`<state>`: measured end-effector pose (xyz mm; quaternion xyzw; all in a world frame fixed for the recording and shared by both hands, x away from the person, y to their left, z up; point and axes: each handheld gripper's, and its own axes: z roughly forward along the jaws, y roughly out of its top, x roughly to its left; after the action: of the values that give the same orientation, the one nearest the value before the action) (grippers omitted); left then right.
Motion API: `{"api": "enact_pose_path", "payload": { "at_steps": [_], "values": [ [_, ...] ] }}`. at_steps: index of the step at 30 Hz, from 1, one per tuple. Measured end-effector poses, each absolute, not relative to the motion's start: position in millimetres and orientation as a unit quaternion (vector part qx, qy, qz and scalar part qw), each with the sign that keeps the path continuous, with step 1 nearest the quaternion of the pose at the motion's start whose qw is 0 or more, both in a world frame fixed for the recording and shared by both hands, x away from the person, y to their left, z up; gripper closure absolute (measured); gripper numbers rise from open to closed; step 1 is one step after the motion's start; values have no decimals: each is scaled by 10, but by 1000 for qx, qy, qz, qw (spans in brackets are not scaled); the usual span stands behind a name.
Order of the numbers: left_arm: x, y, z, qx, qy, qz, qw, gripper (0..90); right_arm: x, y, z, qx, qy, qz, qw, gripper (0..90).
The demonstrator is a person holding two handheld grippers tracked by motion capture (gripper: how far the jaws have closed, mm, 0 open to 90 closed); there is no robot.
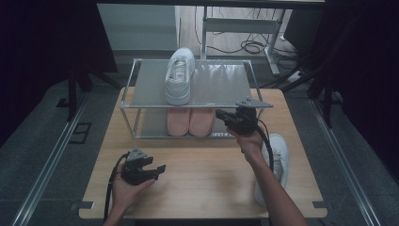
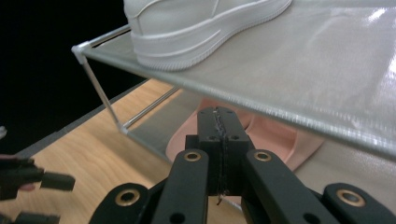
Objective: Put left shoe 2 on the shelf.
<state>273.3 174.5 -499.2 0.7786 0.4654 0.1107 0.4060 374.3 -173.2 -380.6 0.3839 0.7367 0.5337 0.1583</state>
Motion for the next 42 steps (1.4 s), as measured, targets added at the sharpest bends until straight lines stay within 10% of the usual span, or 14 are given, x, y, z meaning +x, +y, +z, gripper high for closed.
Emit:
{"api": "enact_pose_path", "payload": {
  "at_steps": [42],
  "values": [
    [2726,1706,-4982,779,465,109,407,351,2568,-2560,-4214,383,743,518,181,889]
  ]
}}
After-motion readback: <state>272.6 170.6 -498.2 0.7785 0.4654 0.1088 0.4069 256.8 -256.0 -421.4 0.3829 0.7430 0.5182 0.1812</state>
